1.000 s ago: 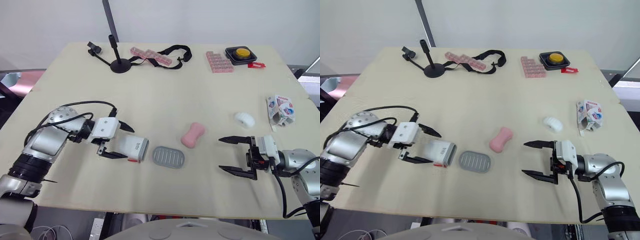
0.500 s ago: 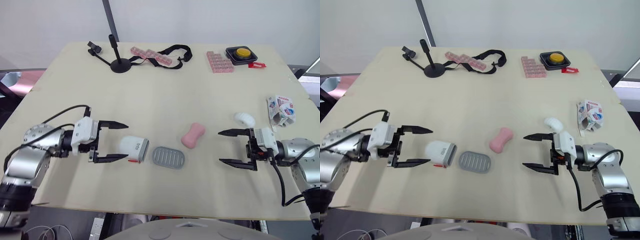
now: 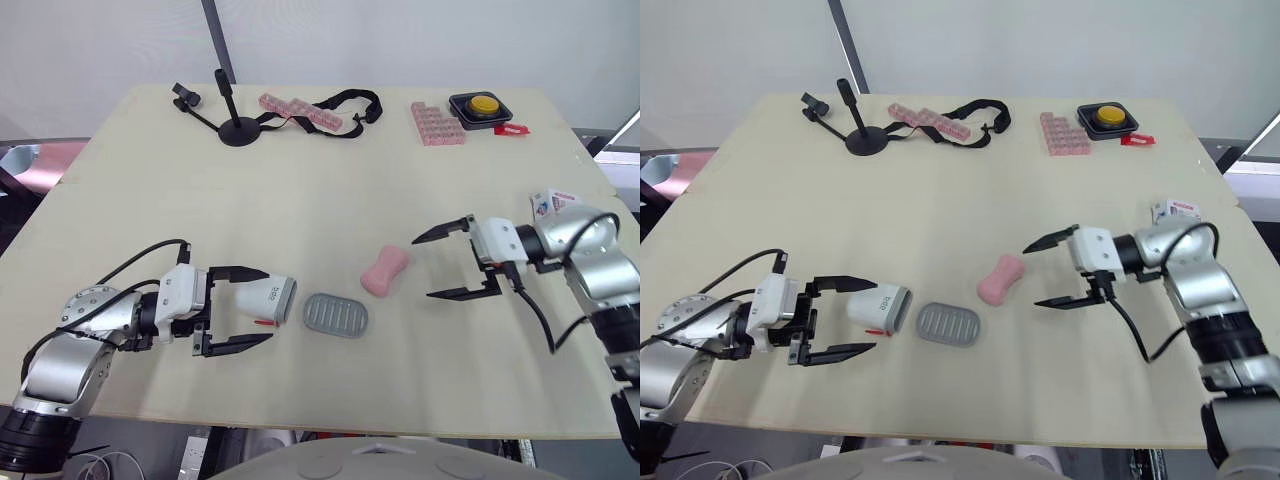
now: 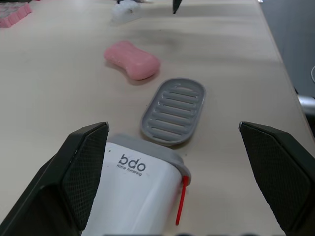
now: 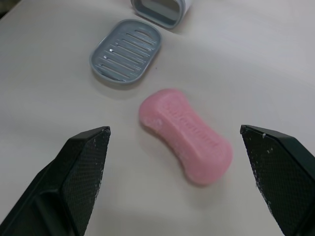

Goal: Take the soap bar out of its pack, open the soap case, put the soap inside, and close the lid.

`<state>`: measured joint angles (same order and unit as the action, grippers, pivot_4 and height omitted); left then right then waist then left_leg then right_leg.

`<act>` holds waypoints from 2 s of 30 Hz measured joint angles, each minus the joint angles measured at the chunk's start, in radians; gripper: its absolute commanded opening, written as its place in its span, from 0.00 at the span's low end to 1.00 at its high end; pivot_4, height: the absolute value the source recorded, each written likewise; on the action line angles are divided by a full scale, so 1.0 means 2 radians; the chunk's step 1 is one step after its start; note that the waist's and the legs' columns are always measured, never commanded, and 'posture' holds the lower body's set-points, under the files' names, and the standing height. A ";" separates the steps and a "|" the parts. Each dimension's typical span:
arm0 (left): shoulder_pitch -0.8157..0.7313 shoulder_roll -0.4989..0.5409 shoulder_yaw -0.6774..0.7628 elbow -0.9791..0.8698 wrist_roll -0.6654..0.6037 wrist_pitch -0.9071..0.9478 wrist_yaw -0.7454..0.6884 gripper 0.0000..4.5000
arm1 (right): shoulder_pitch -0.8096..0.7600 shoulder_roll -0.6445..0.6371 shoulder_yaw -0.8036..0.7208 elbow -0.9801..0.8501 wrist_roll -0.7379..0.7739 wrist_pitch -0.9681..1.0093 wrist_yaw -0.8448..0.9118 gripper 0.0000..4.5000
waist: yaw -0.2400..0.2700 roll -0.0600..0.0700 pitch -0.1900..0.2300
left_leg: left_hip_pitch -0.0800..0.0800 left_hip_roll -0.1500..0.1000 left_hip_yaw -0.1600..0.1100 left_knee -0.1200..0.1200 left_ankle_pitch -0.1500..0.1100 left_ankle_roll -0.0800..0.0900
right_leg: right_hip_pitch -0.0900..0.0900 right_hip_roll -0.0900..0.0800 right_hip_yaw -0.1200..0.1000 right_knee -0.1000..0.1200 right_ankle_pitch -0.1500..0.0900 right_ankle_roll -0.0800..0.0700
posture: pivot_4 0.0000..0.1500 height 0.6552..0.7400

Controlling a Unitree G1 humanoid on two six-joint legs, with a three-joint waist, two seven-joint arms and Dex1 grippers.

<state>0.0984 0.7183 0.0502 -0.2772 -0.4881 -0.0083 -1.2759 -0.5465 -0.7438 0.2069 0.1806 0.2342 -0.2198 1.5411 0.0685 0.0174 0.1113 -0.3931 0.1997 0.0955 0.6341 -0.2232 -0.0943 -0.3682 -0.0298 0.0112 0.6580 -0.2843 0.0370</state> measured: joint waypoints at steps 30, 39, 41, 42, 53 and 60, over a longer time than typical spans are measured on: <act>0.061 -0.036 -0.017 -0.067 0.010 0.037 0.117 1.00 | -0.237 0.122 0.237 0.274 -0.154 -0.274 0.008 1.00 | -0.007 0.000 0.000 | -0.004 0.000 0.000 0.004 0.000 0.000 | -0.005 0.001 0.001 0.006 0.000 0.000 | 1.00 1.00; 0.049 -0.042 -0.025 -0.067 0.011 0.052 0.129 1.00 | -0.242 0.130 0.237 0.300 -0.163 -0.280 0.010 0.75 | -0.008 -0.001 0.000 | -0.004 0.000 0.000 0.004 0.000 0.000 | -0.005 0.001 0.001 0.006 0.000 0.000 | 1.00 1.00; 0.046 -0.042 -0.026 -0.067 0.010 0.055 0.132 1.00 | -0.242 0.130 0.238 0.302 -0.163 -0.280 0.010 0.61 | -0.009 -0.001 0.000 | -0.004 0.000 0.000 0.004 0.000 0.000 | -0.005 0.001 0.001 0.007 0.000 0.000 | 1.00 1.00; 0.044 -0.042 -0.026 -0.067 0.010 0.056 0.132 1.00 | -0.241 0.129 0.238 0.302 -0.163 -0.279 0.010 0.52 | -0.009 -0.001 0.000 | -0.004 0.000 0.000 0.004 0.000 0.000 | -0.005 0.001 0.001 0.007 0.000 0.000 | 1.00 1.00; 0.043 -0.041 -0.025 -0.064 0.012 0.051 0.125 1.00 | -0.214 0.099 0.236 0.245 -0.145 -0.219 0.011 0.36 | -0.005 -0.001 0.000 | -0.004 0.000 0.000 0.005 0.000 0.000 | -0.005 0.001 0.001 0.007 0.000 0.000 | 1.00 1.00; 0.036 -0.039 -0.018 -0.035 0.020 0.032 0.117 1.00 | -0.151 0.061 0.185 0.096 -0.107 -0.024 0.000 0.36 | -0.001 -0.001 0.000 | -0.004 0.000 0.000 0.004 0.000 -0.001 | -0.005 0.002 0.002 0.006 0.000 0.000 | 1.00 1.00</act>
<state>0.1698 0.6397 0.0138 -0.3477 -0.4487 0.0556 -1.0428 -0.8493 -0.6220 0.5777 0.3733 0.0201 -0.2682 1.5403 0.0674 0.0161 0.1111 -0.4007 0.2005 0.0959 0.6430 -0.2223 -0.0955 -0.3783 -0.0250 0.0143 0.6708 -0.2843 0.0368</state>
